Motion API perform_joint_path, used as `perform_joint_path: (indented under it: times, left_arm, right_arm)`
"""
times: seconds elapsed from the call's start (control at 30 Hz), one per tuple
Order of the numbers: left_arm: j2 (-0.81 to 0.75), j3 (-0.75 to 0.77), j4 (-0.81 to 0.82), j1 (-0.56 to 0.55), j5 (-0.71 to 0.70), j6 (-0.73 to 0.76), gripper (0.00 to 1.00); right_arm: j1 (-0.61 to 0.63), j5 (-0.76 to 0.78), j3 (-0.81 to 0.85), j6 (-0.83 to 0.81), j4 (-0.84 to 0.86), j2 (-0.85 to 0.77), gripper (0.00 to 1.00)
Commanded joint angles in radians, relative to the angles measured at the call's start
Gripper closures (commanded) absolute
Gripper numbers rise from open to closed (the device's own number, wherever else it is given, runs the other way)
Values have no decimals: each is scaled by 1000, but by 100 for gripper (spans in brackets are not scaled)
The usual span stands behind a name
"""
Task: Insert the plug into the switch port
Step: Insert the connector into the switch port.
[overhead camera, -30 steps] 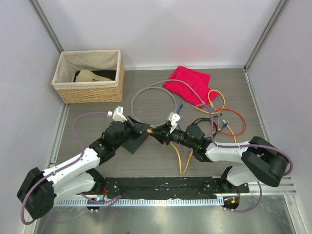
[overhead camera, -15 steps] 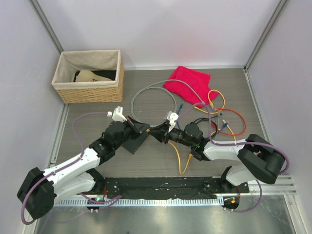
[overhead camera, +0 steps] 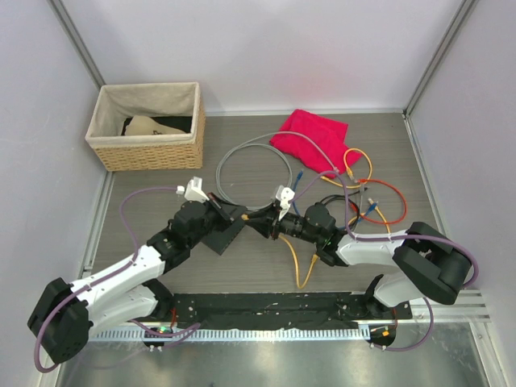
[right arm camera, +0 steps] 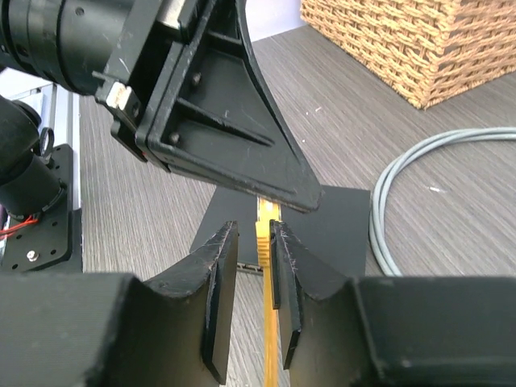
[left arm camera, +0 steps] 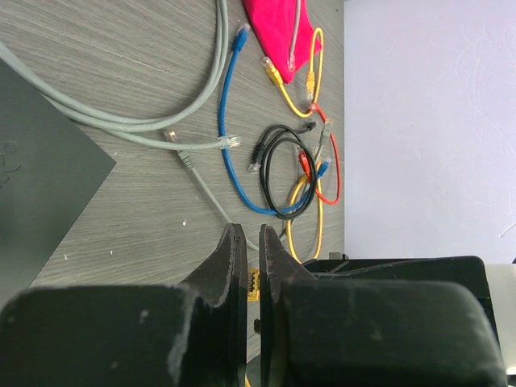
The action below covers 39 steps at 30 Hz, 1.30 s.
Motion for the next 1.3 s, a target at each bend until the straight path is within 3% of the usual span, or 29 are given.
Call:
perform_joint_path:
  times: [0.0,0.67,0.9,1.27]
  left_arm:
    - [-36,1,34,-1,-21,-12,100]
    - [-39,-1,28,-1,-21,-21,100]
    - [-28,-4,34,1,-13,-25,100]
    - [15,1,53,1,19,-41,100]
  right_arm:
    - [2,3,-15,-6,-8,-8,69]
    - [2,86,-28,-27,-13,13,62]
    - [2,45,-25,-12,12,7,68]
    - [2,28,3,-18,41,7,64]
